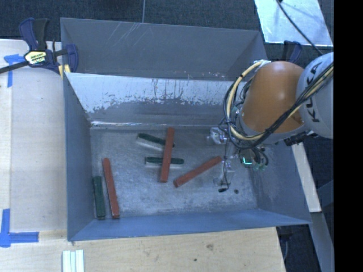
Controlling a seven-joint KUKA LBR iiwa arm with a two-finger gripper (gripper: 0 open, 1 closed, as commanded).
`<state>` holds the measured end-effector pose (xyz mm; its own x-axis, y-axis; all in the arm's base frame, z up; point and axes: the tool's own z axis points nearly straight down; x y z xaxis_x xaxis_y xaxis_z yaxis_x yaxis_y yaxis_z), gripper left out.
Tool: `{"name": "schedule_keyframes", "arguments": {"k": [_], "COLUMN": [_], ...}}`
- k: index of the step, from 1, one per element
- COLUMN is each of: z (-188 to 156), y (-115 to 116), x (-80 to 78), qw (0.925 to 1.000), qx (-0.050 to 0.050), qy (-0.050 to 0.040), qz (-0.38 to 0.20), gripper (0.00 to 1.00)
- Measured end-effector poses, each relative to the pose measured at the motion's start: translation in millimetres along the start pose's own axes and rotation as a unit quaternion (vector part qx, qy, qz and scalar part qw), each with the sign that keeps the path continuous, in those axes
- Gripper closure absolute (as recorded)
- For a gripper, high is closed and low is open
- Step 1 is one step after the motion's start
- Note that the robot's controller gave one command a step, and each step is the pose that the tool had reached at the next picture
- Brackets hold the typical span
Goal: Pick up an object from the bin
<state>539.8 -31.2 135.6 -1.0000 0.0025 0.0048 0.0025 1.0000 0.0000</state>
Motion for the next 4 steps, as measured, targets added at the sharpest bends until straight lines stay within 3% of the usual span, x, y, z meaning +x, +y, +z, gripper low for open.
{"name": "schedule_keyframes", "arguments": {"k": [1,2,3,4], "z": [67.3,64.7,-42.5,-14.4], "y": [36.4,35.5,70.1,31.0], "x": [-11.2,-12.9,11.7,26.5], "qw": [0.9852,0.9853,0.9818,0.9725], "qx": [0.0,0.001,0.0,0.001], "qy": [-0.0014,-0.0039,-0.0074,-0.002], "qz": [-0.171,-0.171,-0.19,-0.233], "gripper": [0.0,1.0,1.0,1.0]}}
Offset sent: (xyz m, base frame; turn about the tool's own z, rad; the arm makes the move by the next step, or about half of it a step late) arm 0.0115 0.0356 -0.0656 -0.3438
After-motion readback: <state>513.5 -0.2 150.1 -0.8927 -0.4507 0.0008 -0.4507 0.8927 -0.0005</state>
